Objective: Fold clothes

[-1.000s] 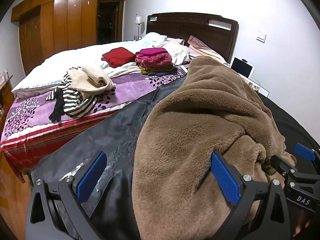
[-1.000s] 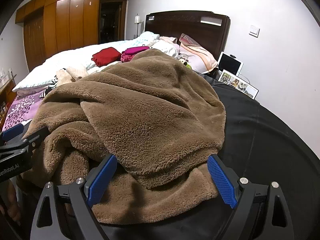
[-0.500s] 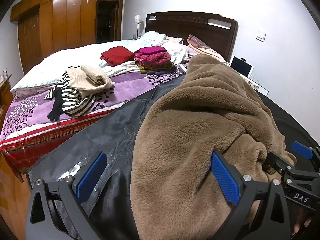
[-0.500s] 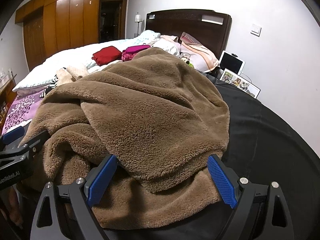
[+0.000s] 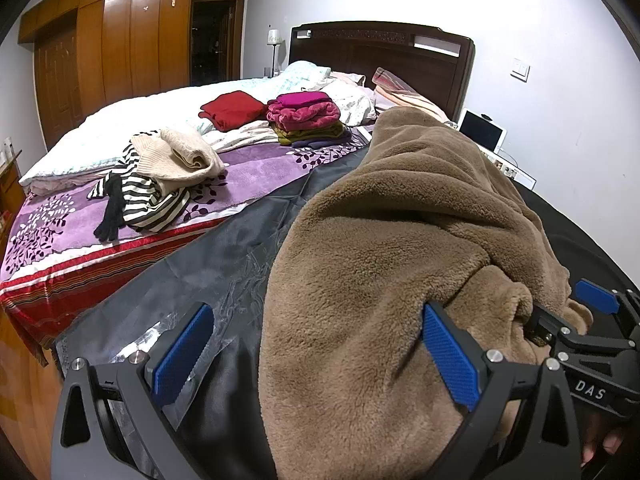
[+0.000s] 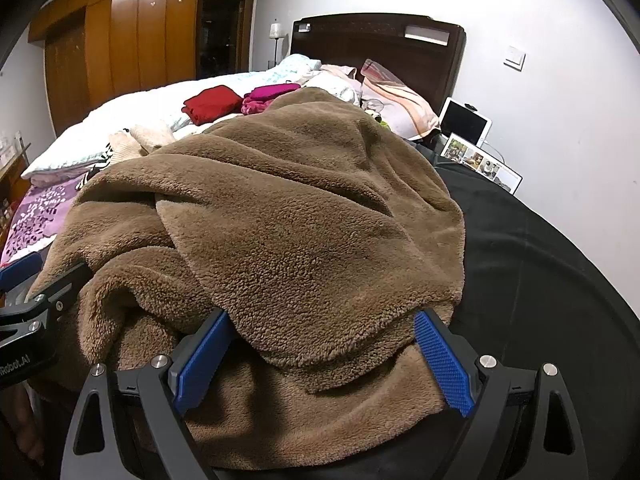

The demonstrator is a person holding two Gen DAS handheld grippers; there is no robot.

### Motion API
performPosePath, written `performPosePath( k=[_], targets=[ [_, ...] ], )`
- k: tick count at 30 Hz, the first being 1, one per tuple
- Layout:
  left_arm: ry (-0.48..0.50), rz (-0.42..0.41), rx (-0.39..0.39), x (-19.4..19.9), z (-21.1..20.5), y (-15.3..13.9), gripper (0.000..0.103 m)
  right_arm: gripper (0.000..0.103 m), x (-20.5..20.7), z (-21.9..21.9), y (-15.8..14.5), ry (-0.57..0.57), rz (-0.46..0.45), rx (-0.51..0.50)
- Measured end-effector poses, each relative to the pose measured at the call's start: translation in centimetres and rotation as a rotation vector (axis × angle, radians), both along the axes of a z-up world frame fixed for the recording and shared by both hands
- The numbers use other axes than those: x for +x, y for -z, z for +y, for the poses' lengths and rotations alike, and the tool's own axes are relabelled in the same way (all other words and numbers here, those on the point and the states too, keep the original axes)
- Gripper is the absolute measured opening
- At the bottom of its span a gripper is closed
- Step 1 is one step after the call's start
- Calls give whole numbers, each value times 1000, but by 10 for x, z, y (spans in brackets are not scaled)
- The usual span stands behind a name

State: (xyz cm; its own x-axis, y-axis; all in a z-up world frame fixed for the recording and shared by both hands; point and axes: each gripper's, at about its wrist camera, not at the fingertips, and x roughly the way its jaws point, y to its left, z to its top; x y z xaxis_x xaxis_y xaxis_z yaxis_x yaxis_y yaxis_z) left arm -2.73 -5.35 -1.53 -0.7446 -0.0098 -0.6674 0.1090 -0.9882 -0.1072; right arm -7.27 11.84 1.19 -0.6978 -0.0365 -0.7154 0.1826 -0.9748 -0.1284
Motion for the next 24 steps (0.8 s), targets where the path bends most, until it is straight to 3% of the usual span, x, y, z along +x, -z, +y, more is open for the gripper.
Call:
performPosePath(
  k=[7, 15, 24],
  targets=[
    [1, -2, -2, 0, 0, 0, 102, 94, -2, -1, 3, -2, -15, 6],
    [6, -4, -23, 1, 6, 0, 102, 94, -15, 10, 26, 2, -113, -5],
    [6, 6, -57, 4, 12, -3, 102, 94, -5, 1, 20, 2, -56, 61]
  ],
)
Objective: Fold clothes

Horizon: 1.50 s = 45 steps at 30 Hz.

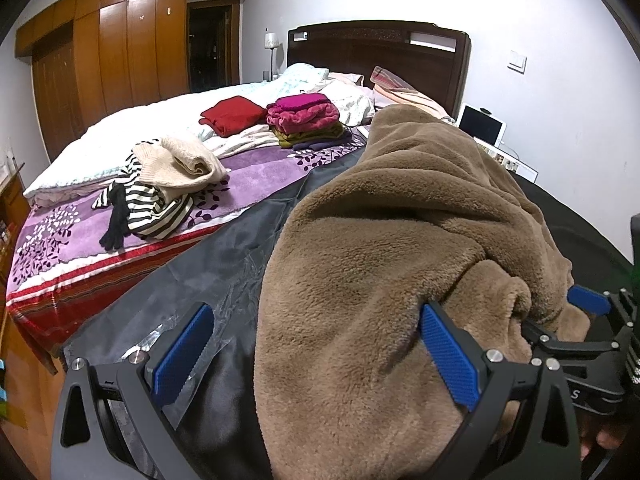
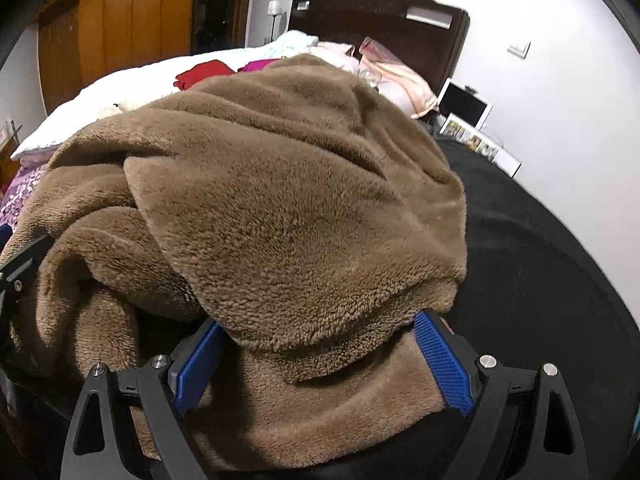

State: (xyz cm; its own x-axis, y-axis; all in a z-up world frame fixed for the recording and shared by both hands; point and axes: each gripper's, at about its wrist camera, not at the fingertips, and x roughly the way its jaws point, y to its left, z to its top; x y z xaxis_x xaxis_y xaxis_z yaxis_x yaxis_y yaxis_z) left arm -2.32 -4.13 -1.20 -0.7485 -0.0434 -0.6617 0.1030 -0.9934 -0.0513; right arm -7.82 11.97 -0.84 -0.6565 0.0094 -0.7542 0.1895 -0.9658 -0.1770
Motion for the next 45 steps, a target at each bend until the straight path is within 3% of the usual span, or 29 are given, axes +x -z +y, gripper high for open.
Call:
performPosePath(
  k=[45],
  targets=[
    [1, -5, -2, 0, 1, 2, 102, 94, 9, 0, -22, 63, 81, -1]
  ],
)
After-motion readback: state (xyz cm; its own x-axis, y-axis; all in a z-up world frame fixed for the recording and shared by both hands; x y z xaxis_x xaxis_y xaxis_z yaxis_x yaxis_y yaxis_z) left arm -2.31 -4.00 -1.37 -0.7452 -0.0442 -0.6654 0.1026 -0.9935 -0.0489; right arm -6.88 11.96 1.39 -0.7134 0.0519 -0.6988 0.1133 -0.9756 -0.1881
